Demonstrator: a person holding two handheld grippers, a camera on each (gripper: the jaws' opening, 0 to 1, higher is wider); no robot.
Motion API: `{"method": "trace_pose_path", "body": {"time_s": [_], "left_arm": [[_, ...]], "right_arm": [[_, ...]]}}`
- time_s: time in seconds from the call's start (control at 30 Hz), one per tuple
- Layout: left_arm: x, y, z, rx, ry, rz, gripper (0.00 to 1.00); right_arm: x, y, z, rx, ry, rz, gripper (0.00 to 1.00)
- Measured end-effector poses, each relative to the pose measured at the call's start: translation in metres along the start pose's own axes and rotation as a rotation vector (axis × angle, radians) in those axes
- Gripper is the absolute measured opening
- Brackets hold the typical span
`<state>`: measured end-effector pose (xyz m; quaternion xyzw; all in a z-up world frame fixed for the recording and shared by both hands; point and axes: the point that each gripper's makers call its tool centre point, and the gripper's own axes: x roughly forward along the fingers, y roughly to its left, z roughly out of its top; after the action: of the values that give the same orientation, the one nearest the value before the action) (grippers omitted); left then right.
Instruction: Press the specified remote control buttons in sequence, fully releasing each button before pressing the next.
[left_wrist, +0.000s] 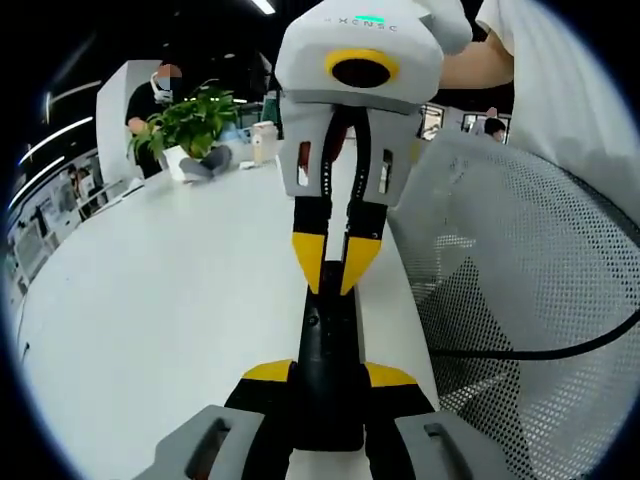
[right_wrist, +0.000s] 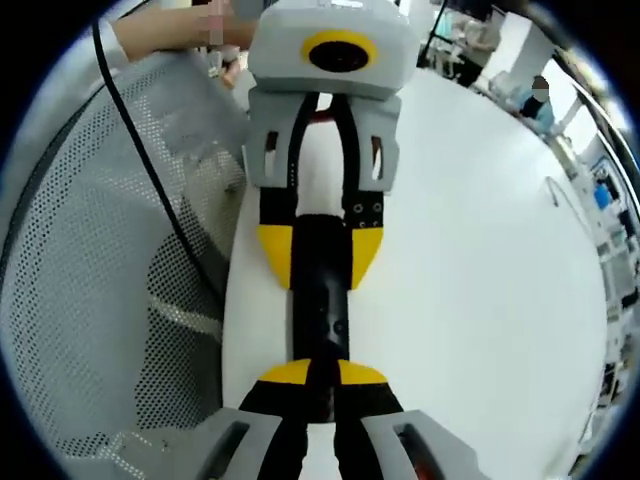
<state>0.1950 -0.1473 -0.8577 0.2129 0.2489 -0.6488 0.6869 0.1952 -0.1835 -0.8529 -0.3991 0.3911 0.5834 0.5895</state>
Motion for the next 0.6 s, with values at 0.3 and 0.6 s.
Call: {"method": "trace_pose_path", "body": {"time_s": [0.3,0.6], "left_arm": [[-0.0002,0.0001,-0.0001,-0.004,-0.003,0.0,0.24],[-0.0003,0.0,-0.0006,-0.004,-0.003,0.001,0.24]], "right_arm": [[0.0012,-0.0005,0.0025,0.02,-0.028,-0.019,0.06],[0.0044,-0.0009,0.0034,0.005,0.017,-0.002,0.05]]}}
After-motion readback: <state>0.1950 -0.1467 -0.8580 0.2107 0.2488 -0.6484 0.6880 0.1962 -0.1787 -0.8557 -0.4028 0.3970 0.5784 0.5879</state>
